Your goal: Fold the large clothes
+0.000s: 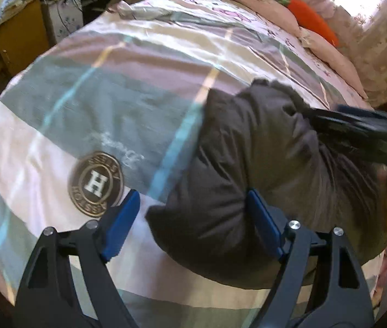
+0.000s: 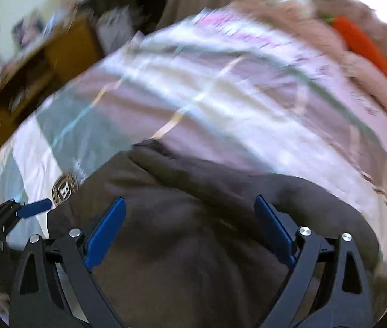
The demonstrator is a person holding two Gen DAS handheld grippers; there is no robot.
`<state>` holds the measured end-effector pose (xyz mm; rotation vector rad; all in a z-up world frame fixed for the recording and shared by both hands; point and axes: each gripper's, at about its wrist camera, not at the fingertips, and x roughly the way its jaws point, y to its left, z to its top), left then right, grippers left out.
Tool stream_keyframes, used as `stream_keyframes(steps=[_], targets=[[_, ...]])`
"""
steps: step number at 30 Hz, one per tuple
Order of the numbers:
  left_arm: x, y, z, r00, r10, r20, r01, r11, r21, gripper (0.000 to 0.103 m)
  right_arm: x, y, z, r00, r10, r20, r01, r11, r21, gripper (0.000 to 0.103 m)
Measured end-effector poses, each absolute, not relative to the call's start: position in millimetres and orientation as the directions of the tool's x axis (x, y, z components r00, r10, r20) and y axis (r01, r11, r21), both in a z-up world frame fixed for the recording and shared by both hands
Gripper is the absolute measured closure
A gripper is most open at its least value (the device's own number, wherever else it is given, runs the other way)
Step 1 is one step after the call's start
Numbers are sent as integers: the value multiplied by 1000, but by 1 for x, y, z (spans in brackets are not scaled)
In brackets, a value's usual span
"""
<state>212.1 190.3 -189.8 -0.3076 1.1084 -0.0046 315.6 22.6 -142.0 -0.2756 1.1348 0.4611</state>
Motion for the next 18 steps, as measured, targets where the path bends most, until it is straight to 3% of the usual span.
stream_keyframes(steps=[2, 3, 4, 7, 12, 14, 15, 16, 17, 18], targets=[[214, 190, -198, 436, -165, -884, -154, 955, -254, 22, 332, 47, -169, 277, 168, -946, -502, 865, 6, 15], [215, 192, -202, 430, -175, -885, -159, 951, -266, 22, 337, 51, -179, 261, 161, -952, -498, 867, 10, 55], [216, 193, -205, 424, -192, -885, -160, 946, -282, 22, 344, 52, -190, 246, 133, -960, -472, 882, 2, 80], [217, 192, -213, 415, -216, -884, -159, 939, -304, 22, 361, 48, -198, 294, 127, -947, -378, 926, 7, 85], [214, 182, -211, 415, -170, -894, -143, 958, -249, 22, 379, 44, -197, 491, 43, -870, -256, 962, -97, 85], [210, 182, -202, 447, -135, -884, -149, 964, -222, 22, 373, 26, -175, 543, 128, -830, -241, 970, -8, 81], [208, 180, -195, 467, -115, -877, -148, 967, -205, 22, 365, 11, -158, 572, 186, -799, -229, 971, 63, 60], [206, 179, -189, 483, -100, -870, -144, 971, -191, 22, 354, -5, -141, 595, 240, -767, -222, 966, 130, 29], [203, 176, -181, 504, -80, -860, -138, 975, -172, 22, 332, -29, -118, 633, 286, -719, -222, 957, 186, 21], [200, 172, -172, 525, -66, -849, -131, 979, -157, 22, 314, -44, -104, 657, 298, -693, -228, 954, 194, 20]])
